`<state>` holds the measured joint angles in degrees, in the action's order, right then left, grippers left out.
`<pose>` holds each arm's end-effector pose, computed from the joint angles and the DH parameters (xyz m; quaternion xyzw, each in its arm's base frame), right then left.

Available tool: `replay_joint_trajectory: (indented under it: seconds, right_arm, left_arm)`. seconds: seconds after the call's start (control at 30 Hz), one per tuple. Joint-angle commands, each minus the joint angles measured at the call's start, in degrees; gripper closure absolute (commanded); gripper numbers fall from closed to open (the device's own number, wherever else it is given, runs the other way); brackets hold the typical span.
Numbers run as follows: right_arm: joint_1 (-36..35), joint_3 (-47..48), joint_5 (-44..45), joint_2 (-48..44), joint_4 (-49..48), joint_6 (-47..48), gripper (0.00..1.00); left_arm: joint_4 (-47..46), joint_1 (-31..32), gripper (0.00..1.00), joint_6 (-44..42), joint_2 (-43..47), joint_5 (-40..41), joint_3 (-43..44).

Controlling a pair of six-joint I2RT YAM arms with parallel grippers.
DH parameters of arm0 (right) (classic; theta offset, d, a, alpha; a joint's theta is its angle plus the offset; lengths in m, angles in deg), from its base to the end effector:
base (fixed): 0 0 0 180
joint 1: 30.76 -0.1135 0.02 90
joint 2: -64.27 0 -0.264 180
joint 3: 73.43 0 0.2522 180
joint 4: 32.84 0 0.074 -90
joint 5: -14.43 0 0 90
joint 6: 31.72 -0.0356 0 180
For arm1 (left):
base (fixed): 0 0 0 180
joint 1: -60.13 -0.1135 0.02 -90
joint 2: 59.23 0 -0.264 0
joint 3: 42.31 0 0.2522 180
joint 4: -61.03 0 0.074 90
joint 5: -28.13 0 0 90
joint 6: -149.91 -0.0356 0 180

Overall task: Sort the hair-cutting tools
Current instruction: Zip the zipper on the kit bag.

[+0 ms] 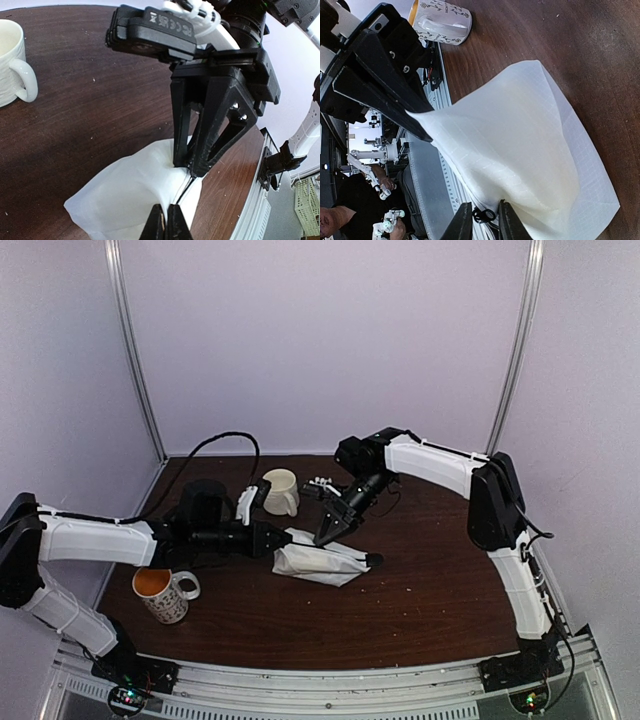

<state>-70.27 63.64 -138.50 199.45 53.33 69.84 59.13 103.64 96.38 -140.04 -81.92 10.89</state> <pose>0.3411 0.3224 0.2182 0.3907 -0.7575 -0.5162 0.0846 0.2078 -0.2141 0.2106 0.1436 0.8265 -0.4496 0.3067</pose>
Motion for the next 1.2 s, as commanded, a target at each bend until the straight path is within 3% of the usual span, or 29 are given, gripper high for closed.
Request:
replay_joint_trajectory:
  seconds: [0.0,0.27,0.53,0.77,1.07,1.17]
  right_arm:
    - [-0.3,1.8,-1.56,1.03,-0.32,-0.37,0.83]
    - [0.89,1.49,-1.64,0.23,-0.18,-0.31,1.0]
    - [6.33,-9.6,-1.34,-8.32,-3.86,-0.48,1.0]
    - [9.9,-17.11,0.79,-12.67,-6.03,-0.22,1.0]
    - [14.21,-19.49,3.69,-14.19,-7.31,-0.51,1.0]
    - [14.23,-15.68,1.77,-14.28,-1.03,4.52,0.81]
  left_arm:
    - [-3.46,0.22,1.0,0.01,0.08,-0.86,2.28]
    - [-2.98,0.18,1.0,-0.14,-0.05,-0.46,2.19]
    - [9.64,-0.06,1.0,-0.18,2.13,10.82,1.91]
    - [15.42,-0.52,1.0,0.93,3.21,16.42,1.33]
    - [14.79,-0.58,1.0,0.67,3.0,16.75,1.05]
    - [14.03,-0.62,0.81,-1.18,3.8,16.21,2.47]
